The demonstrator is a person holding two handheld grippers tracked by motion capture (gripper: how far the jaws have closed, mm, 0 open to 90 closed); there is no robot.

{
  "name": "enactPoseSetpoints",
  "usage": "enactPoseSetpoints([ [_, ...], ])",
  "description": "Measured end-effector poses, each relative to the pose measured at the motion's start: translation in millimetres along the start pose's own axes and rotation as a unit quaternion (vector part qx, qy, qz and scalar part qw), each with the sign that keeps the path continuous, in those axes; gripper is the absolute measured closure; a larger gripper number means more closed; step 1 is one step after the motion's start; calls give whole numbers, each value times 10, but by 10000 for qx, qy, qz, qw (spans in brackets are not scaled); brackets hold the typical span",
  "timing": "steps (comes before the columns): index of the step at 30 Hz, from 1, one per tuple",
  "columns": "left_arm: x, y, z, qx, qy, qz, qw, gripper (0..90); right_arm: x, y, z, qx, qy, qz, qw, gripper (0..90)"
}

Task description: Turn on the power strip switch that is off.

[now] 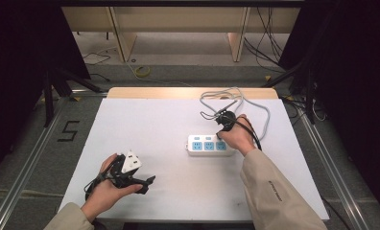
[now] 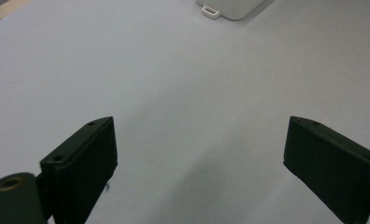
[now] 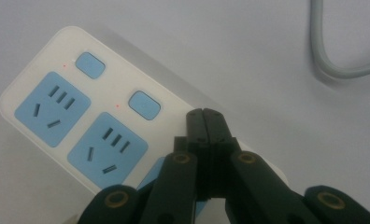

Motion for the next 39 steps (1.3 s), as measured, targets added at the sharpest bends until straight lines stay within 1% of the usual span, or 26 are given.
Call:
enactPoseSetpoints([
  [1, 0, 0, -1, 0, 0, -1, 10000, 95, -1, 0, 0, 7, -21, 7, 10000, 900],
  [6, -2, -1, -2, 4, 5, -1, 10000, 95, -4, -6, -17, -84, 47, 5, 10000, 900],
  [7, 0, 1, -3, 9, 3, 1, 10000, 95, -13, -13, -19, -171, 90, 11, 9998, 900],
  [8, 1, 2, -6, 16, -6, -6, 10000, 95, -9, -13, -27, -183, 109, 26, 9998, 900],
  [11, 1, 2, -16, 9, -23, 5, 10000, 95, -8, -8, -15, -124, 72, 55, 9999, 900],
  [15, 0, 2, -15, 8, -21, 7, 10000, 95, -8, -15, -14, -182, 79, 19, 9998, 900],
  [19, -5, 2, -15, 5, -25, 2, 10000, 95, -5, -11, -7, -132, 54, 61, 9999, 900],
  [23, -3, 1, -15, 9, -22, 9, 10000, 95, -5, -17, -5, -151, 56, 17, 9999, 900],
  [30, -5, 2, -12, 0, -33, 7, 10000, 95, -3, -19, 4, -76, 22, -3, 10000, 900],
  [32, -7, 2, -13, 2, -34, 8, 10000, 95, -3, -21, 5, -118, 14, -11, 9999, 900],
  [35, -6, 2, -11, 1, -32, 10, 10000, 95, -2, -19, 8, -114, -1, -5, 9999, 900],
  [39, -6, 1, -11, 2, -34, 9, 10000, 95, -1, -21, 2, -163, 26, -19, 9999, 900],
])
Point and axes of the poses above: each handheld gripper's, and its own axes: x roughly backward along the jaws, y roughly out of its top, z roughly to its left, the point moved 2 cm from there along -x, roughly forward along the jaws, and after that the axes turned 6 degrees about -z, right-handed, at the moved point
